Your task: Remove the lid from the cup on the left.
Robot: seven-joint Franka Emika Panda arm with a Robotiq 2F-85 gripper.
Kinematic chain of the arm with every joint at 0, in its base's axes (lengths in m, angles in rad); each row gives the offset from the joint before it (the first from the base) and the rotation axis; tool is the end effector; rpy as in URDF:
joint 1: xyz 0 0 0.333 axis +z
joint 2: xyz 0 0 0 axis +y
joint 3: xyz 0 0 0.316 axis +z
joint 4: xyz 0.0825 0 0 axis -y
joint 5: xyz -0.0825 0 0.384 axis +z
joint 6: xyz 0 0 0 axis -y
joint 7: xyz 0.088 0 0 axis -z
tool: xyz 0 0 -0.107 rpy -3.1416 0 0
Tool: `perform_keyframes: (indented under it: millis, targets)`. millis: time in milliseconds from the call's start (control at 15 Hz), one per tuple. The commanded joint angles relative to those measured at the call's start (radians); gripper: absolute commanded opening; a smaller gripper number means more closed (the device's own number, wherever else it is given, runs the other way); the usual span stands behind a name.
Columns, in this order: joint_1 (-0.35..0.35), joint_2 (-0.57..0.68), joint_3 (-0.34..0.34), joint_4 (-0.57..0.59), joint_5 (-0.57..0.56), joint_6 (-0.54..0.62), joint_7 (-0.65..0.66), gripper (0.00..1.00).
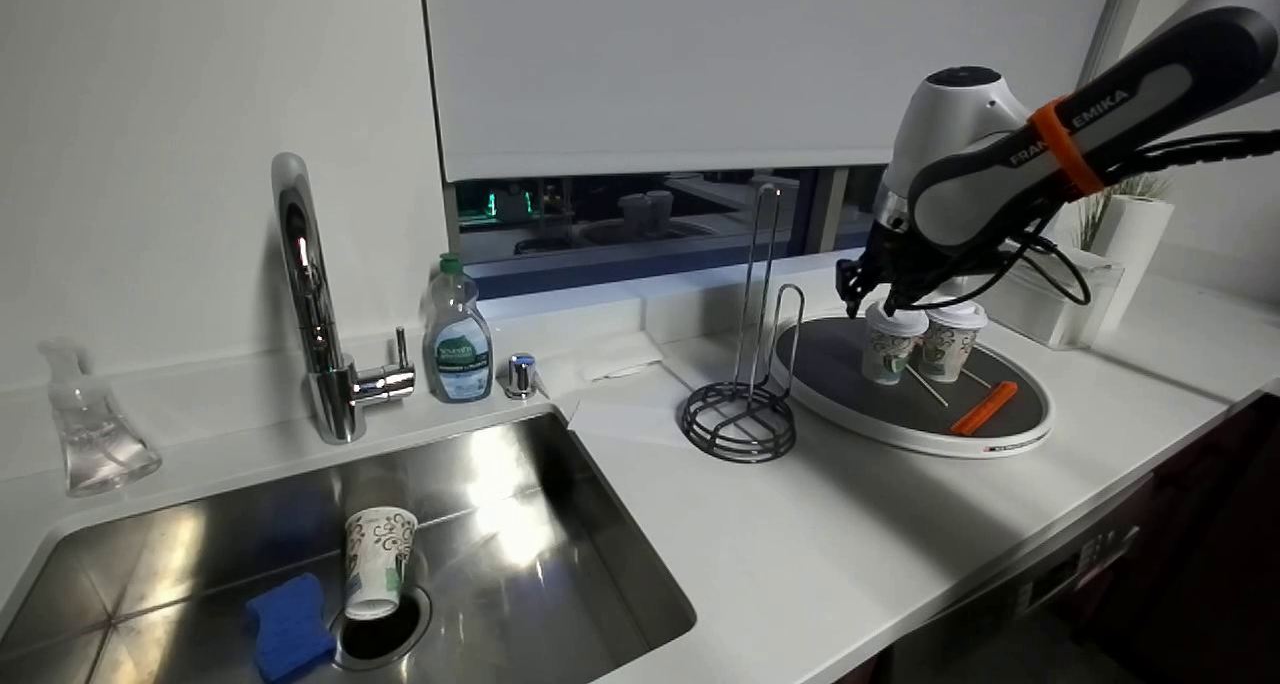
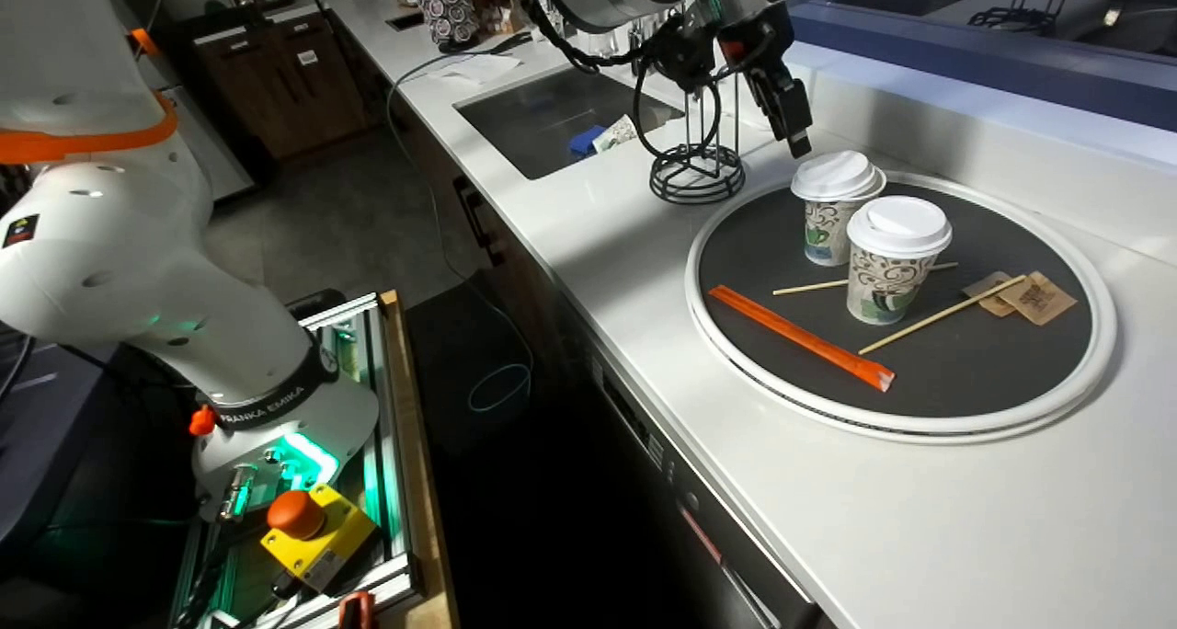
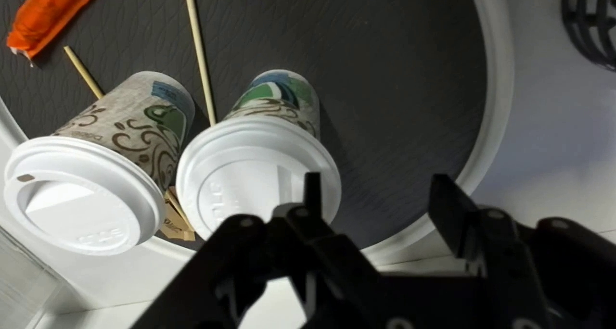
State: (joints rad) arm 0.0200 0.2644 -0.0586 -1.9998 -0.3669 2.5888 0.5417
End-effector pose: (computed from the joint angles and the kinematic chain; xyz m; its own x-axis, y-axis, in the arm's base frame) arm 0.6268 -0.0158 0.3603 0.8907 -0.2466 0.3819 -0.3083 -0.9450 0.1089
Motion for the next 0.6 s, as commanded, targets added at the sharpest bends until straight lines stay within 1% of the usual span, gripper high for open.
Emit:
perform_keyframes:
  millis: [0, 133, 200, 267, 333, 467, 533]
  targets:
    - [0.013, 0.016, -0.03, 0.01, 0.037, 0.032, -0.041, 0.59]
    - [0.016, 0.022, -0.038, 0.023, 0.035, 0.033, -0.046, 0.61]
    - [0.017, 0.022, -0.041, 0.025, 0.034, 0.033, -0.046, 0.64]
    - [0.018, 0.023, -0.043, 0.029, 0.032, 0.034, -0.047, 0.62]
    - [0.018, 0.022, -0.044, 0.029, 0.031, 0.035, -0.048, 0.63]
    - [0.019, 0.029, -0.048, 0.034, 0.028, 0.033, -0.049, 0.6]
    - [0.019, 0.031, -0.048, 0.035, 0.03, 0.033, -0.051, 0.57]
